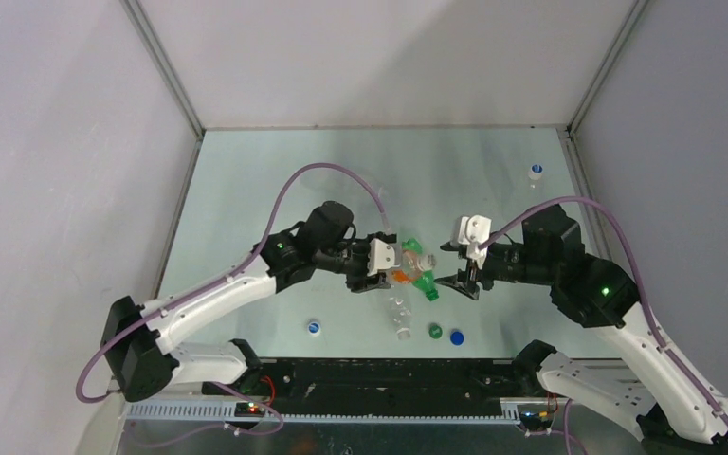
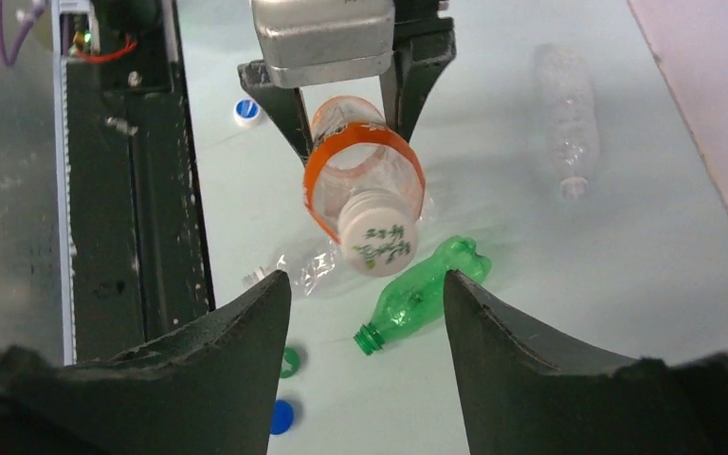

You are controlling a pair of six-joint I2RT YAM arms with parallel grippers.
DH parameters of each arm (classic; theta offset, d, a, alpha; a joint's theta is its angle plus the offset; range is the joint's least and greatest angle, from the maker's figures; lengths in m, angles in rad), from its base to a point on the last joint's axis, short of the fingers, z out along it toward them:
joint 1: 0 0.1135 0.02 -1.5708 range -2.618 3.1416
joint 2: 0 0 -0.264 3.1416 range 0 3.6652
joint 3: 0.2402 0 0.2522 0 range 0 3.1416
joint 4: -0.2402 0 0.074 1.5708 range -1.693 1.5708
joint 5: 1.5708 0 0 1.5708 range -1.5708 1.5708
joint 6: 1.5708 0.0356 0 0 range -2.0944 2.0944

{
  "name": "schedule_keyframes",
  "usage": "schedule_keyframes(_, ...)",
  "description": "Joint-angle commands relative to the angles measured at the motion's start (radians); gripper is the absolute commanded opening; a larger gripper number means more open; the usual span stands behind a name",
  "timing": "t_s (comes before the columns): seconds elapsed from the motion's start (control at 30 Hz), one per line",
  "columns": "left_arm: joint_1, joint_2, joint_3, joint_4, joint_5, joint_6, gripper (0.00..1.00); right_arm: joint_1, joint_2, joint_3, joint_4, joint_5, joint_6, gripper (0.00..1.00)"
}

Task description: Screw on the bottle caps

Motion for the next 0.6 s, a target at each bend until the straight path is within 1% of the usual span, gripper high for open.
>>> schedule_keyframes(0.0,0.008,0.034,0.074,-0.154,0.206,0.058,0.38,0.0,0.023,0.05,-0.049,-0.093,-0.182,0.61)
schedule_keyframes(0.13,0.007,0.056,0.097,-0.173,0.22,0.064,0.38,0.004,0.028,0.051,-0.04,-0.109,-0.192,0.58)
schedule_keyframes(0.33,0.008,0.069,0.113,-0.18,0.231,0.068,0.38,0.015,0.063,0.064,-0.083,-0.163,-0.199,0.49)
schedule_keyframes(0.47,0.006,0.08,0.126,-0.191,0.235,0.075,0.38,0.026,0.081,0.064,-0.081,-0.17,-0.195,0.44)
schedule_keyframes(0.57,0.008,0.083,0.131,-0.194,0.238,0.077,0.38,0.029,0.089,0.064,-0.082,-0.169,-0.193,0.42)
